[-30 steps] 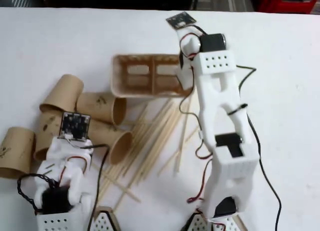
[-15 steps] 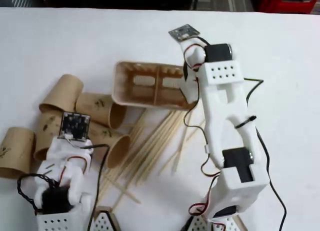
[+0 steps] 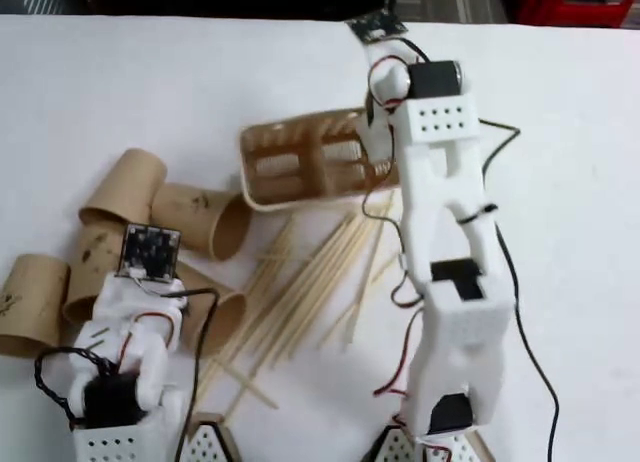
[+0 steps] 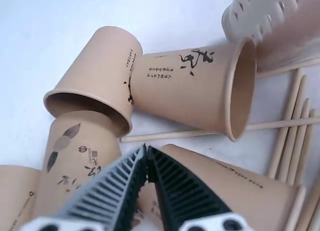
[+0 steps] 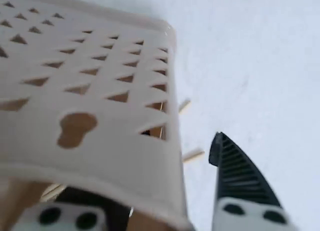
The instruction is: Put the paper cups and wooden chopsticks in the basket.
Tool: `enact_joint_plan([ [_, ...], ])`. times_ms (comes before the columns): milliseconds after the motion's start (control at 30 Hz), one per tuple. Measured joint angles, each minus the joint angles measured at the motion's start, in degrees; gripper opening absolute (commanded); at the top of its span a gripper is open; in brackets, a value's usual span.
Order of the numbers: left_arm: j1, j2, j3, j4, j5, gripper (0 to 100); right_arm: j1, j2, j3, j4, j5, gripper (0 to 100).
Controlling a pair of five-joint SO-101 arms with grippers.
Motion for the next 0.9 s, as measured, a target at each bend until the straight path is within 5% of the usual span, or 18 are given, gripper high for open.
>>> enact_joint_plan([
  [467, 0.0, 0.0, 0.0, 0.0, 0.0, 3, -0.7, 7.3, -27.1, 0.0, -8.0, 21.3],
  [900, -1.3, 0.0, 0.0, 0.0, 0.0, 3, -3.7, -6.1, -23.5, 0.0, -8.0, 21.1],
])
